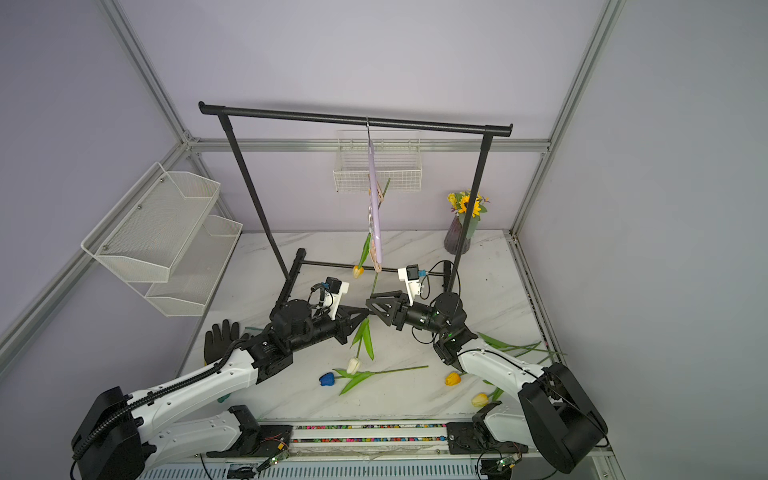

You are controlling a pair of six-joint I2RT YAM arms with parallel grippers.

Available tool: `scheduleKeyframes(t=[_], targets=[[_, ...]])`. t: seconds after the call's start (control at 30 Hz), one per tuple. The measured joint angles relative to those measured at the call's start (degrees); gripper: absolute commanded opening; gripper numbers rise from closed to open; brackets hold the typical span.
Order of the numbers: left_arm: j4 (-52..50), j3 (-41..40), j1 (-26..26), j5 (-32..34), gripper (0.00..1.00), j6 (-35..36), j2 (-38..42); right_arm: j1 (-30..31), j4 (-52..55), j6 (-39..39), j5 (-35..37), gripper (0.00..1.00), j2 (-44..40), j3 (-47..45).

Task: Dry the flowers on a clothes hanger
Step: Pick up the flower at the center of the board.

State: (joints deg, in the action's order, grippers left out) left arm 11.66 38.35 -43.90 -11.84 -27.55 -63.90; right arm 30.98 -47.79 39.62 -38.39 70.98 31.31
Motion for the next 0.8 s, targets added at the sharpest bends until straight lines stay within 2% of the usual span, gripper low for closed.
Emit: scheduleKeyframes(t=[0.17,0.3,0.5,0.67,0.8], targets=[[-0.02,0.0,0.0,0.02,0.0,-0.15,1.44,0.0,4.13,-2.51,1.57,0.43,-1.95,0.09],[0.07,0.0,0.02,0.02,0.0,-0.37,1.68,0.0,4.55,-2.38,0.87,0.41,0.46,0.44],[-0.59,0.0,0.15,0.04,0.0,-0.39,1.6,-0.02,1.49,0.24,-2.73,0.26,5.81,1.36],[-0.42,0.0,0.17,-0.15,0.0,-0.42,1.53,0.02,0.28,1.31,-3.8,0.19,6.25,1.81],[-0.17,0.0,0.17,-0.22,0.0,-0.48,1.53,0.04,-0.42,1.64,-4.17,0.08,6.25,1.92]])
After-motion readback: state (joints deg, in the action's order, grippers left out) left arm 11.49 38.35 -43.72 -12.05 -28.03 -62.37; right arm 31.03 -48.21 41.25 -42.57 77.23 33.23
